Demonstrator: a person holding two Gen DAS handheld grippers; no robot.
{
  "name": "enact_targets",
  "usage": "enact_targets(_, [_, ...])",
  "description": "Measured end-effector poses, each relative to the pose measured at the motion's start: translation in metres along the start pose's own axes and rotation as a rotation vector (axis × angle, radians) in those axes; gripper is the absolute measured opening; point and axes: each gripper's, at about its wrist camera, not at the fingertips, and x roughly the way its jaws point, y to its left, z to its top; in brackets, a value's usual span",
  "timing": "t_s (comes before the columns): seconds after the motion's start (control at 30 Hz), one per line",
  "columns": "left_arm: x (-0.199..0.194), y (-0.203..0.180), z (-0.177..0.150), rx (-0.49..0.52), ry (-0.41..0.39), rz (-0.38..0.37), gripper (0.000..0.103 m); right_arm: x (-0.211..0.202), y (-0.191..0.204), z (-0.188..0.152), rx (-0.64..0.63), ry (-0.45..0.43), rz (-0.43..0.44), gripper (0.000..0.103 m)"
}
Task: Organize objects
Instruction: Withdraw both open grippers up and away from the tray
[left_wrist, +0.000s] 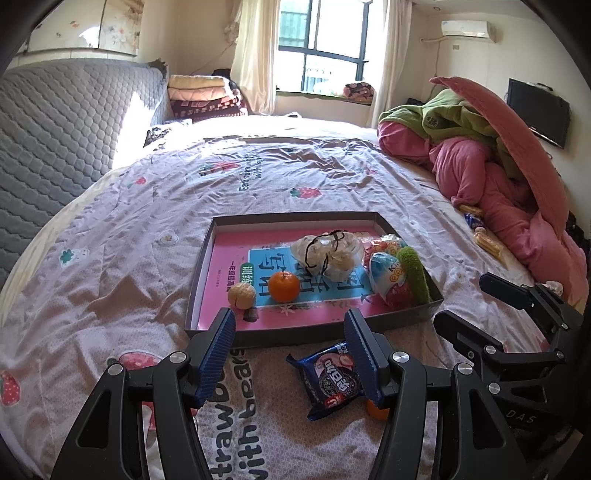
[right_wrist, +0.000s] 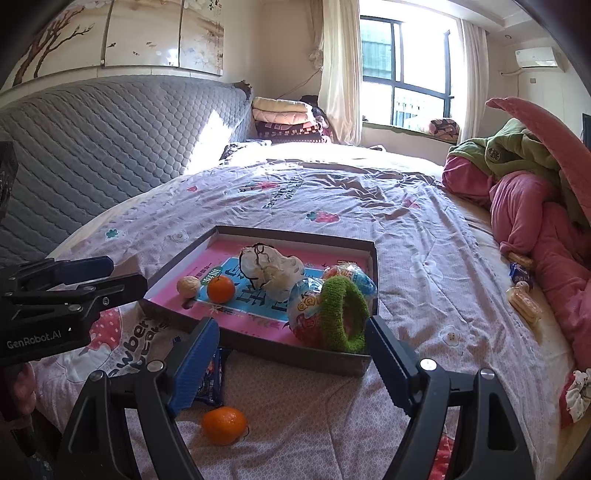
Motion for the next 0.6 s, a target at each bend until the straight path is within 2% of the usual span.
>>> enact_targets(0.6, [0.002,-0.019,-0.027,0.038,0.061,0.011,0.063,-0.014,0.016,-0.032,-0.038,0.055,0.004,0.081])
